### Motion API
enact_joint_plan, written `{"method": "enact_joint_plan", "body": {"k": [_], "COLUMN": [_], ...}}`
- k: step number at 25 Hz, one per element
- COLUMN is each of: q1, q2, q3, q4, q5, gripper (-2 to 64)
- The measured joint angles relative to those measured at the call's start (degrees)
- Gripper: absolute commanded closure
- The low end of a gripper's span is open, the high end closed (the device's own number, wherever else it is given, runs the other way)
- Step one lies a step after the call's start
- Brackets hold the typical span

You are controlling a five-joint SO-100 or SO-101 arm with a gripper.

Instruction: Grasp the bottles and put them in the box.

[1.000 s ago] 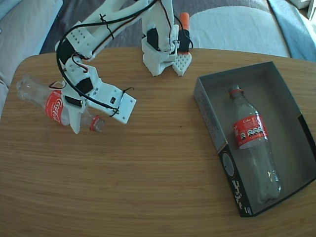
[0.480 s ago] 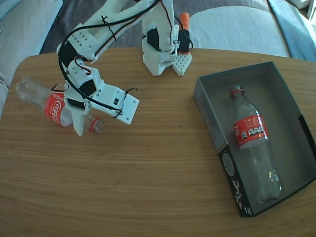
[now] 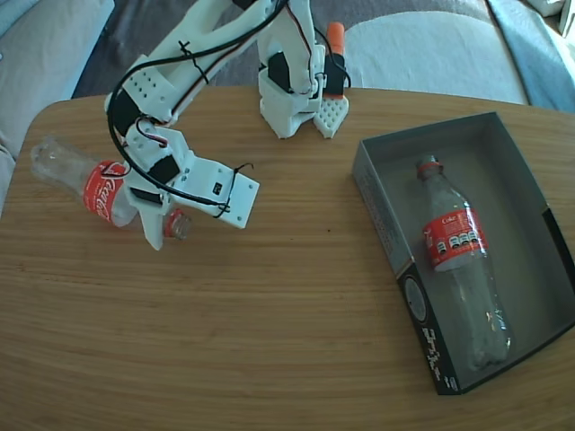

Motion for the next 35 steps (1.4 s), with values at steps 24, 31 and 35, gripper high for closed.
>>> {"method": "enact_joint_plan", "body": {"k": [24,31,35], "q1": [0.4,0.4,0.3], "q2": [-0.3,-0.3,-0.3], "q3": [-0.1,-3.6,-8.2], "q4": [0.1,0.7,1.6], "q5": [-0.4,-0.1,-0.1], "gripper": [51.1,51.2,51.2]}}
